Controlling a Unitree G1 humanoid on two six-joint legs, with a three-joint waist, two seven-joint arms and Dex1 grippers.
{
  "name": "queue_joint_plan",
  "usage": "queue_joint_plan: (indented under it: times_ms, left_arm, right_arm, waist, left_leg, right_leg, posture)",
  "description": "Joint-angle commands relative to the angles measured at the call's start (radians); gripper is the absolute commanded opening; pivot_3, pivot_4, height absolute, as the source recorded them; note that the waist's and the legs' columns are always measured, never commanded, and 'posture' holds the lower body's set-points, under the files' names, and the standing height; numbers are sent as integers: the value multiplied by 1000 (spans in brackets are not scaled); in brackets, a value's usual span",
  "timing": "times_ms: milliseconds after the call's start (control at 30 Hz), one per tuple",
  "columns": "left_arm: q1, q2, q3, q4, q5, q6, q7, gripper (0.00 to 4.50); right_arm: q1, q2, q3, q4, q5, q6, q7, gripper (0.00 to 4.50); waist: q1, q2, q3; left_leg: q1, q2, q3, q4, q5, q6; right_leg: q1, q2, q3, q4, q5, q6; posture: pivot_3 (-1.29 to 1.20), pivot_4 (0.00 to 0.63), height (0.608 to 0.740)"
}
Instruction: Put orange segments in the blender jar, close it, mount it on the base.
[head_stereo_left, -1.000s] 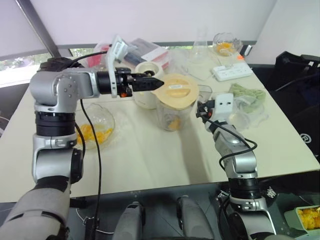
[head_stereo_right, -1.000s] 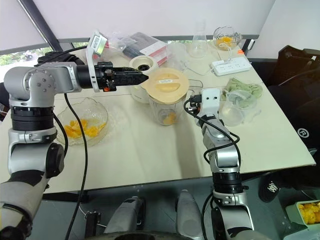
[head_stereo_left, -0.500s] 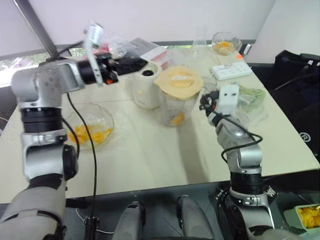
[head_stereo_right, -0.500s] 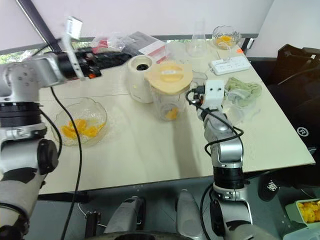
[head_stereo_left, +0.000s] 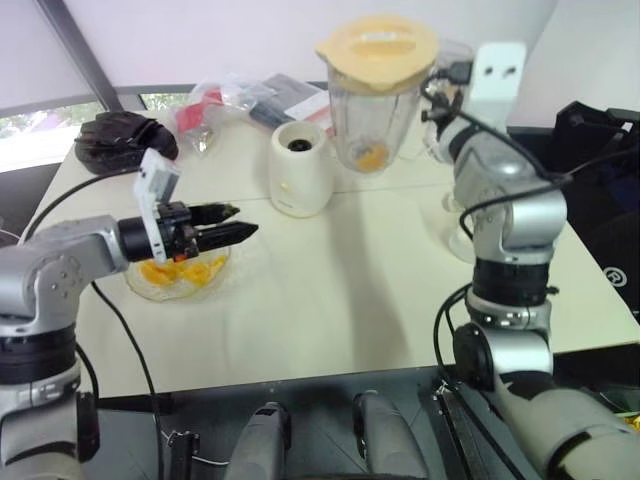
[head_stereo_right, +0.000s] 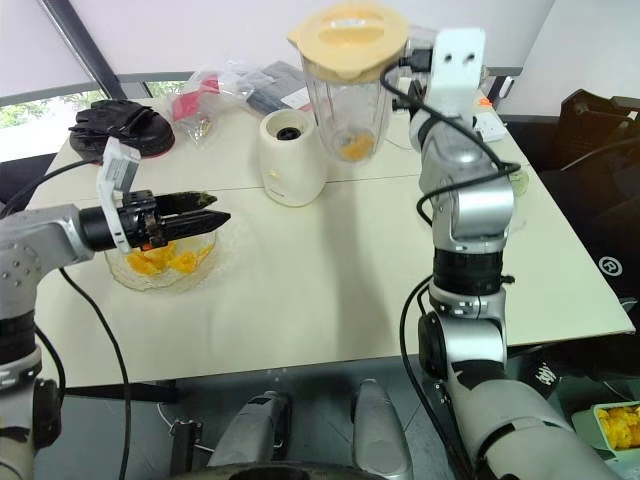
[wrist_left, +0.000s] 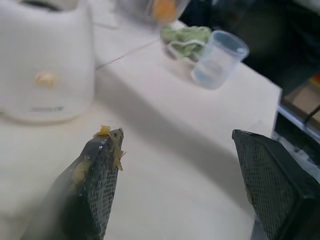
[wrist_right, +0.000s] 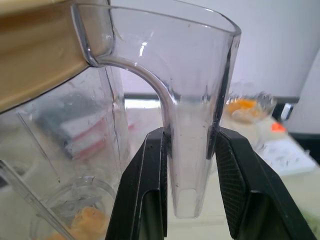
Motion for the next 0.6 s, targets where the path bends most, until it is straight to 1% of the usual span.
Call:
queue_joint_plan:
  times_ms: [33,133,233,433,600]
  left_arm:
    - [19,-43,60,-59,-2,-85,77,3637]
    - [36,-110,95,-84,12,-154,178,3637]
    - [86,-134,101,-127,17,-195,217,3637]
    - [171,-139,82,-187,30,-237,282,3637]
    - [195,-146,74,-212,19,-246,324,3637]
  right_arm:
    - [-116,-11,-16,42,8,-44,7,784]
    - [-214,11,-16,143,20,-79,10,784]
    - [-290,34,-9,233,22,-119,14,784]
    - [-388,81,-11,402,31,-213,16,784]
    - [-444,118,-7,538,32,-299,9,784]
  waist:
    - [0,0,0]
    - [0,0,0]
    - [-5,0,0]
    - [-4,0,0]
    - [-4,0,0]
  left_leg:
    - [0,0,0,0,0,0]
    - [0,0,0,0,0,0]
    - [0,0,1,-1,0,0]
    - [0,0,3,-9,1,-1]
    - [0,0,4,-10,1,-1]
  right_leg:
    - [0,0,0,0,0,0]
    - [0,0,0,0,0,0]
    - [-1,0,1,0,0,0]
    - [-6,0,2,-1,0,-1]
    - [-6,0,3,-2,0,-1]
  posture:
    - [0,150,740]
    - [0,150,740]
    - [0,150,740]
    - [0,150,740]
    - [0,150,740]
